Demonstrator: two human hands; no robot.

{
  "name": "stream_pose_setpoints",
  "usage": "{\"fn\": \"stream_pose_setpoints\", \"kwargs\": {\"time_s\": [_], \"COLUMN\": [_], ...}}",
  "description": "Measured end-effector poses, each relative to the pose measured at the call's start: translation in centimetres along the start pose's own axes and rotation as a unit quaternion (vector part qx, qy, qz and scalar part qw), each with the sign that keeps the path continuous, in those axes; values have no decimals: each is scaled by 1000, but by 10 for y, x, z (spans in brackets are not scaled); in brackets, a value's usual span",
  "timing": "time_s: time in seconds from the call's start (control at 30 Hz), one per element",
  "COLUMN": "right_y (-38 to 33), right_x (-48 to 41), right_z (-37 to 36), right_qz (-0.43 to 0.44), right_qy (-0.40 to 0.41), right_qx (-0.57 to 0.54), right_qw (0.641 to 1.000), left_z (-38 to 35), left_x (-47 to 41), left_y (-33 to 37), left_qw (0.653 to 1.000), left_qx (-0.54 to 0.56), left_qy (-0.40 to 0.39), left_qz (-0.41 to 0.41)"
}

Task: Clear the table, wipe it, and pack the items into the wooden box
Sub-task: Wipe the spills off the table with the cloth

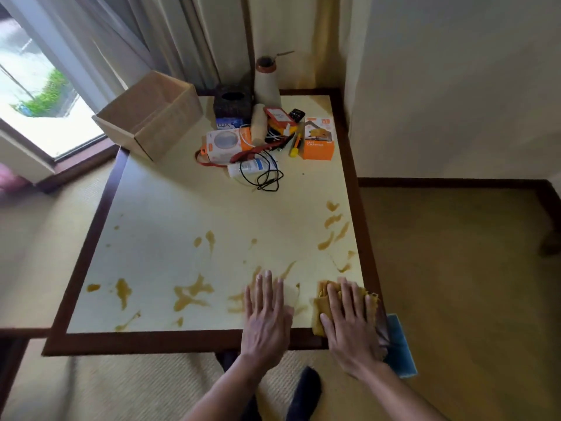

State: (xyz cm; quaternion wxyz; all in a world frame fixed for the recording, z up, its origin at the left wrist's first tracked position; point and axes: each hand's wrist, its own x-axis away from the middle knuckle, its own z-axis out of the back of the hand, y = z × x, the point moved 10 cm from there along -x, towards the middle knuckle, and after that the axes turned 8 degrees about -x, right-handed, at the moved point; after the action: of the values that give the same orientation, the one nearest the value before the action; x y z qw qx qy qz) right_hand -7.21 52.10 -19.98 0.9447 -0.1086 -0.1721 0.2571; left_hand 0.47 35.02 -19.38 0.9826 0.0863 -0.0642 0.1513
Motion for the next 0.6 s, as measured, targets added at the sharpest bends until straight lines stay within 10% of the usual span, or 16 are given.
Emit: {"fn": "stream_pose_setpoints", "kwargs": {"time_s": [0.6], "right_y": [-4], "right_x": [-266], "right_z": [71], "right_qz": [2], "right_qy": [37], "right_qx": [9], "right_qw": [999], "left_z": [-15], "left_x": [0], "left_y": [-1], "left_qw": [1000], "left_qx": [-16], "left_qy": [-8], "left_qz": [-1]}}
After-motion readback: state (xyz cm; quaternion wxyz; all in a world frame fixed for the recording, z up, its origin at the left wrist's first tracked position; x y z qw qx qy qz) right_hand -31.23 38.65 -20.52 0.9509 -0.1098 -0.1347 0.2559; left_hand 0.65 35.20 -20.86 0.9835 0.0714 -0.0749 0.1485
